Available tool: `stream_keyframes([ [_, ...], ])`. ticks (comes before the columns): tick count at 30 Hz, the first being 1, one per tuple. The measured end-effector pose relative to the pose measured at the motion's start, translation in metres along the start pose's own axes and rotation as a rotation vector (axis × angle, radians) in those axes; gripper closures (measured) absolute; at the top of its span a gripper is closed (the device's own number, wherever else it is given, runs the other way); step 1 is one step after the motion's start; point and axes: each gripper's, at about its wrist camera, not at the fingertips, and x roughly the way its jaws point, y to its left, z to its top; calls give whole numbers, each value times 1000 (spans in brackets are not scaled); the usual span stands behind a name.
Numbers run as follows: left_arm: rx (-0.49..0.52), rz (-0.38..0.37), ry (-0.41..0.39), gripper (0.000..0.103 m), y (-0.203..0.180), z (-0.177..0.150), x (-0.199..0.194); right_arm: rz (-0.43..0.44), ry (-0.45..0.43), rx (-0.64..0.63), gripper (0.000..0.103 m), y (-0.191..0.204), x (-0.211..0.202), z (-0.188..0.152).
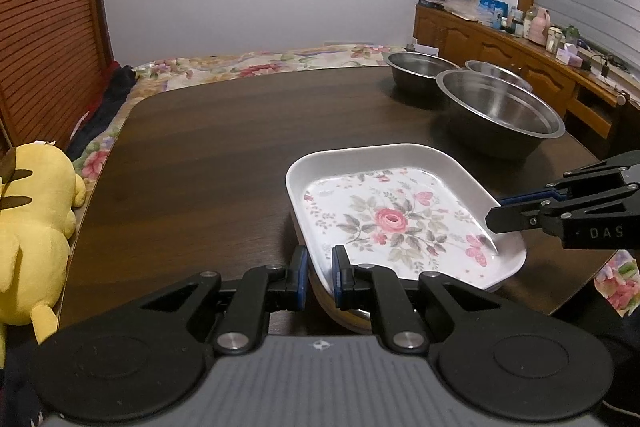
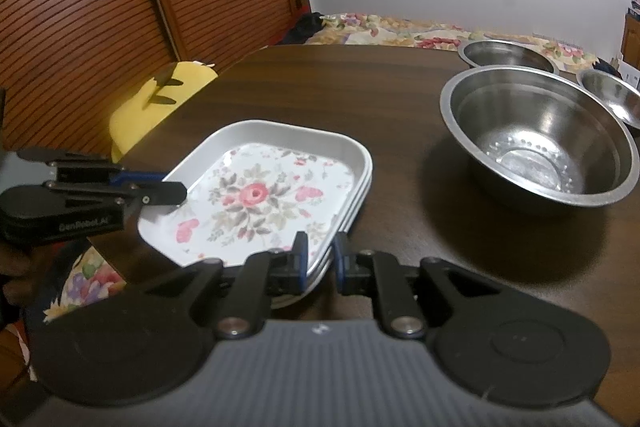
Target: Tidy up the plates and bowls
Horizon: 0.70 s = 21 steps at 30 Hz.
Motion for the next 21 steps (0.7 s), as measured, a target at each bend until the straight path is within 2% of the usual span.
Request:
stream_keyframes([
  [7,-18,0,6,89,1,-5,2,-6,-8,-33,88,-1,-1,-3],
  [21,-38,9,-15,89,7,-1,-3,15,-38,-23,88,-1,-11,3],
])
